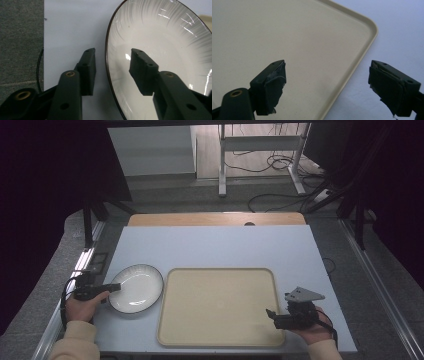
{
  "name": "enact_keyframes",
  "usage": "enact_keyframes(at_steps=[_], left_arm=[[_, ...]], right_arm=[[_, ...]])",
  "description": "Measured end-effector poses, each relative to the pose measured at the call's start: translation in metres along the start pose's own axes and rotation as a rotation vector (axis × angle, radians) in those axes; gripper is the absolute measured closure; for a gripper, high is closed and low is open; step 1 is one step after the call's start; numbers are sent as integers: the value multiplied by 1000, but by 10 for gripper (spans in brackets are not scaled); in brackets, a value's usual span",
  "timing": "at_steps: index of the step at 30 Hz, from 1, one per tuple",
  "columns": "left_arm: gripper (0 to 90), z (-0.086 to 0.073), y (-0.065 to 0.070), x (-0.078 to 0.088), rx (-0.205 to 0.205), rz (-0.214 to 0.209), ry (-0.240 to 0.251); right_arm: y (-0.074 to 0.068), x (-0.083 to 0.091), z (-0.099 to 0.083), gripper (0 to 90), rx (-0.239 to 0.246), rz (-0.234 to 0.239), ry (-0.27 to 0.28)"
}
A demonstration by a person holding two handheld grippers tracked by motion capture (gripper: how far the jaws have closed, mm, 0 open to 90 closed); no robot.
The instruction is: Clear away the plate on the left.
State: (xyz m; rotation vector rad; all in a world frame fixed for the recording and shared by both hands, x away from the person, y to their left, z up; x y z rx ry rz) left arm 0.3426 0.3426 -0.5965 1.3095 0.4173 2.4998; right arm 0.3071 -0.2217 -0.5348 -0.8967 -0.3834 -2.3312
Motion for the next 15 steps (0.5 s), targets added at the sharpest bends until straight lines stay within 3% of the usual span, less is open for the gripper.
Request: enact_keyframes(at_steps=[15], left_arm=[[655, 0, 3, -7, 0, -41, -23]], right_arm=[[2, -1, -2, 153, -13, -7, -13]])
Point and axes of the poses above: each handheld gripper's, and its own axes: x roughly backward along the jaws, z roughly out of its top, y roughly to its right, the point moved 8 cm from there along -x, roughly forward along the jaws, and after that the axes turned 1 degree about -x, right-handed, at the moved point
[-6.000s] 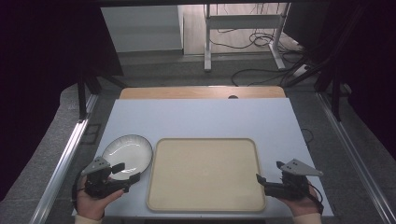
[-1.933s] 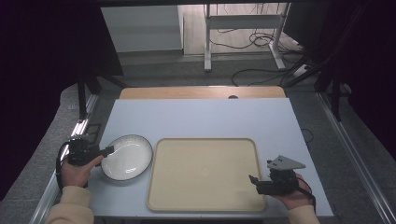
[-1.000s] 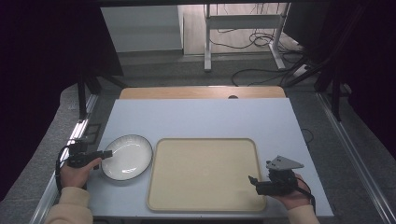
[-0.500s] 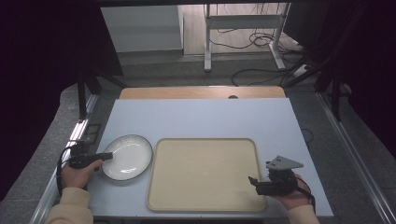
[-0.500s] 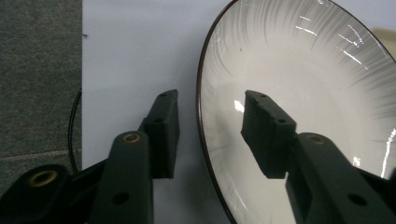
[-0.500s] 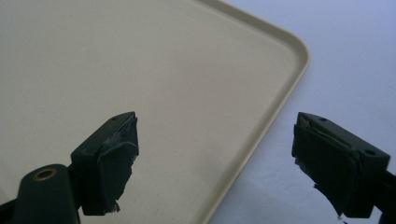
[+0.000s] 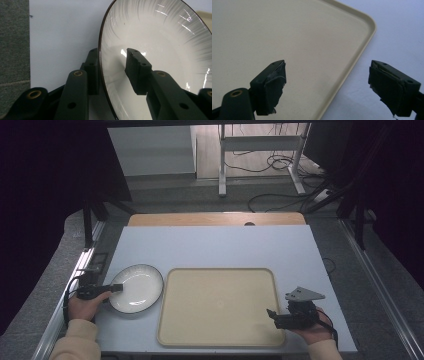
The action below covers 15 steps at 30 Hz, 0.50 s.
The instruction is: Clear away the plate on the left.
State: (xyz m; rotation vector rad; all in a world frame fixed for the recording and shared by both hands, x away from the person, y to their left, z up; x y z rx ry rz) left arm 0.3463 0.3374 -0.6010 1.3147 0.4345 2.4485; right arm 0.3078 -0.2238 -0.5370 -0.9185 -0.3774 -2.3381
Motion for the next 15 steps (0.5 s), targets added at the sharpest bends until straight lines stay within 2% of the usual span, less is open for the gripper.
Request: enact_keyframes(at_steps=[5, 7, 12, 15], left_arm=[[674, 1, -1, 0, 1, -6, -1], [700, 1, -3, 1, 20, -24, 3], [748, 2, -4, 3, 25, -35, 13], [775, 4, -3, 8, 34, -57, 32]], right_arm=[[-1, -1, 0, 152, 4, 0, -1], [-1, -1, 0, 153, 8, -2, -3], [0, -1, 0, 153, 3, -5, -6], [1, -1, -1, 154, 3, -11, -11]])
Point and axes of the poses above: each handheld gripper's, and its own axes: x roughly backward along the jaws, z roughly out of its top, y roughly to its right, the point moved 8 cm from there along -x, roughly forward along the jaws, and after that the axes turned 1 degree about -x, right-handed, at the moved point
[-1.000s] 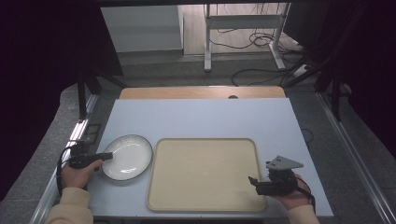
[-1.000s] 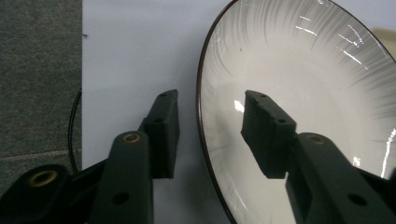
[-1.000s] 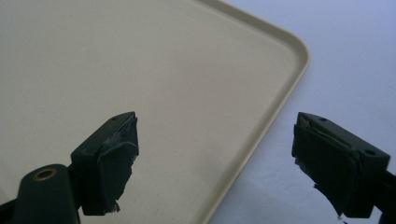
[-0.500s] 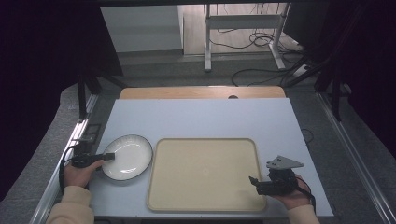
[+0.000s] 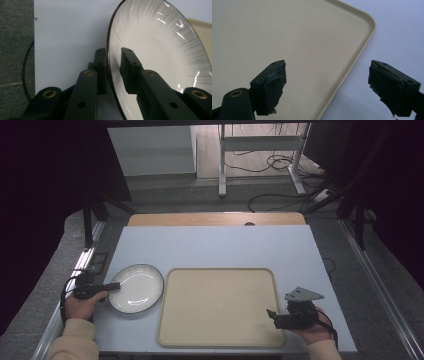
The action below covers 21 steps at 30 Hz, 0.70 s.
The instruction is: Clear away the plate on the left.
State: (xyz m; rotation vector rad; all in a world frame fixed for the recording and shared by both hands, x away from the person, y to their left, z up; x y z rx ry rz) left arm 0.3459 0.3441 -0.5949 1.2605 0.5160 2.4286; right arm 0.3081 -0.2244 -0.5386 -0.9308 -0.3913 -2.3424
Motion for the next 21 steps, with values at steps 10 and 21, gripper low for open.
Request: enact_keyframes(at_steps=[10, 21], left_arm=[[832, 7, 8, 11, -24, -34, 46], [842, 12, 15, 16, -53, -8, 75]], right_arm=[[2, 1, 0, 156, -11, -12, 1], [4, 2, 0, 157, -12, -20, 2]])
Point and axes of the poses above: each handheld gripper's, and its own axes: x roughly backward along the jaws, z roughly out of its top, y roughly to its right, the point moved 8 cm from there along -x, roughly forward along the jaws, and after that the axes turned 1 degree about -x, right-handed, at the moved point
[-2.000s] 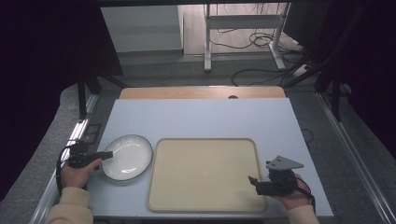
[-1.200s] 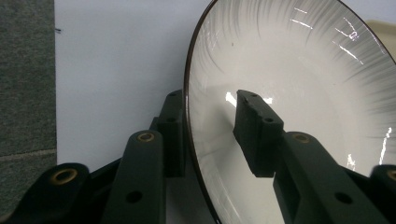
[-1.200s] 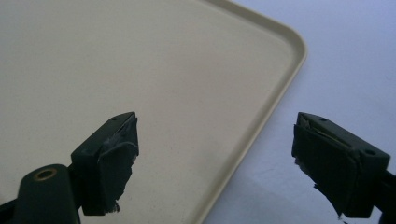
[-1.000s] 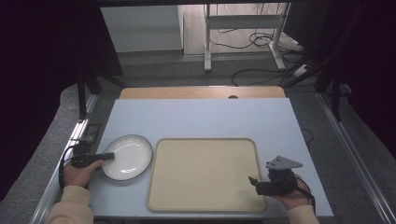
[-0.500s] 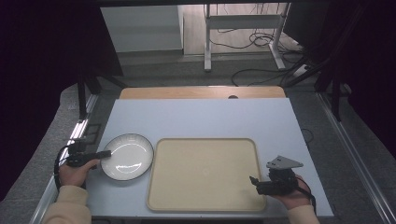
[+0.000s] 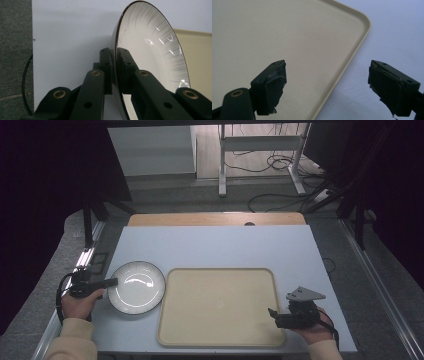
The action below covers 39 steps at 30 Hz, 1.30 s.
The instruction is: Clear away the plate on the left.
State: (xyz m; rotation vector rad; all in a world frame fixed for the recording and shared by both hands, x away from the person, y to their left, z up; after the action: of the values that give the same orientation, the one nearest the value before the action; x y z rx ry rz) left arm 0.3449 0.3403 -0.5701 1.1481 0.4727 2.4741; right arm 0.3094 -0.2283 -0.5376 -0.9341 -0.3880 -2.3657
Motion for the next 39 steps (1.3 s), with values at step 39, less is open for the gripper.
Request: enact_keyframes(at_steps=[39], left_arm=[[823, 15, 14, 38, 9, -24, 168]], right_arm=[[0, 0, 2, 156, -4, 7, 12]])
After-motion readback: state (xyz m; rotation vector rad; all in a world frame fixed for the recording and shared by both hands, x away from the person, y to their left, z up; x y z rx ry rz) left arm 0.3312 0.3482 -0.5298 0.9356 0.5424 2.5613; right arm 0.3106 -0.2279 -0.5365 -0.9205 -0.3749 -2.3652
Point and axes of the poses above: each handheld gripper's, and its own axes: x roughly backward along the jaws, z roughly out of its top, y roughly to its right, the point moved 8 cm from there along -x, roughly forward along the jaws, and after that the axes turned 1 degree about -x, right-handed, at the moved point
